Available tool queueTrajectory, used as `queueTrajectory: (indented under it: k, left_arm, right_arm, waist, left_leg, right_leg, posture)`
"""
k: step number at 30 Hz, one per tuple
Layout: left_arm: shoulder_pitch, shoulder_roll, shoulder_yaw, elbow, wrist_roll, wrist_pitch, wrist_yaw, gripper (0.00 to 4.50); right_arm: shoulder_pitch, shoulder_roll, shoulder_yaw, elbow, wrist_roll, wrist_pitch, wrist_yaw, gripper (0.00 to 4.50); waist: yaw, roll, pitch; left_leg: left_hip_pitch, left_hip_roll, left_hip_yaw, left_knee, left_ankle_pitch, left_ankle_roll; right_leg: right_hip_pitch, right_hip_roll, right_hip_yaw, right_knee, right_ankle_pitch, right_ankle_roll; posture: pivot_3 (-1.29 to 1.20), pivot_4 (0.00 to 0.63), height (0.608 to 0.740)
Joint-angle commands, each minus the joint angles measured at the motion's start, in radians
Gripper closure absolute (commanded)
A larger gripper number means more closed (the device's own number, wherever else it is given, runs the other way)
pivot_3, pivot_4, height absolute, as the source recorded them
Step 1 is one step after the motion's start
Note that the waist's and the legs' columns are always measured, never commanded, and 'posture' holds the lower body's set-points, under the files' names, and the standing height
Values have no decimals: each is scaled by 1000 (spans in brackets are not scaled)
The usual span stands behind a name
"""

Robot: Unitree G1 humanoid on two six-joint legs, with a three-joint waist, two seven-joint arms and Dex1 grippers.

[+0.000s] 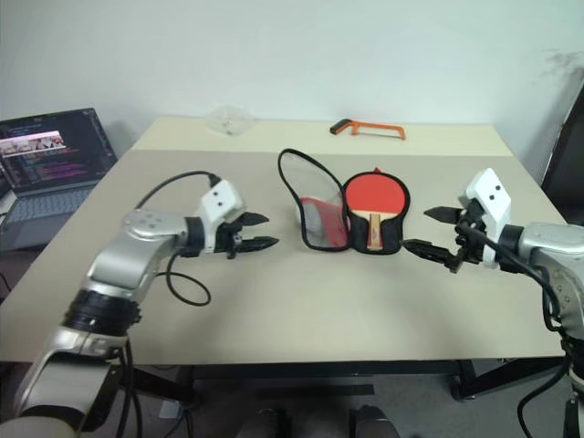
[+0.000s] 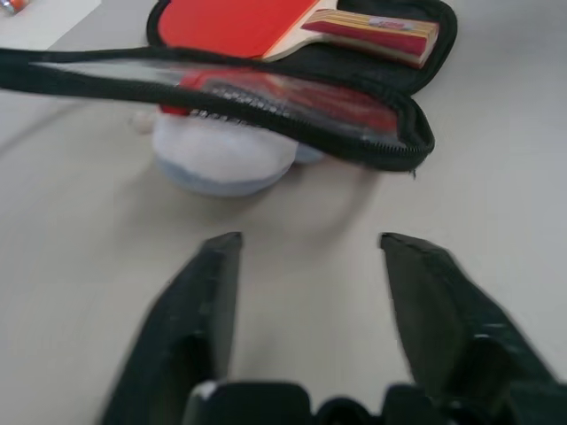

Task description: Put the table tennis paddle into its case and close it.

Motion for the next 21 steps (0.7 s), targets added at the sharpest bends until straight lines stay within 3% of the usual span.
queueTrajectory:
  k: [1,4,5,10,17,21]
  left_arm:
    - [-42,-28,-36,43,56,-52,11,3297]
    - [-41,-58,-60,41,71,-74,-5,4416]
    - [-43,-75,-58,36,64,-68,-4,4483]
    - [-90,-184,-72,98,101,-113,64,4483]
    - [-222,-487,-73,299,145,-273,274,4483]
    - [-224,-635,-100,394,182,-349,359,4483]
  right_arm:
    - [-9,7,28,7,-28,-80,1,0]
    - [-6,12,39,5,-25,-93,-5,0]
    - [-5,13,39,4,-24,-94,-7,0]
    - [3,14,36,-7,-18,-90,-21,0]
    - [0,23,3,-9,-26,-86,-91,0]
    - [-39,22,-52,17,-34,-67,-181,0]
  waist:
    - [1,0,0]
    - [3,0,0]
    - [5,0,0]
    - [17,0,0]
    - [37,0,0]
    - [37,0,0]
  left_leg:
    - [0,0,0,0,0,0]
    - [0,0,0,0,1,1]
    - [-1,0,0,0,1,1]
    - [-1,0,0,0,0,0]
    - [-3,-2,0,2,1,1]
    - [-4,-3,0,2,1,1]
  right_leg:
    - [0,0,0,0,0,0]
    - [0,0,0,0,0,0]
    - [0,0,0,0,1,-1]
    - [0,0,0,-1,1,-1]
    - [0,-1,0,-2,2,2]
    - [0,-2,0,-5,3,2]
  posture:
    - [0,150,740]
    - [0,150,740]
    - [0,150,740]
    - [0,150,740]
    - [0,150,740]
    - [0,150,740]
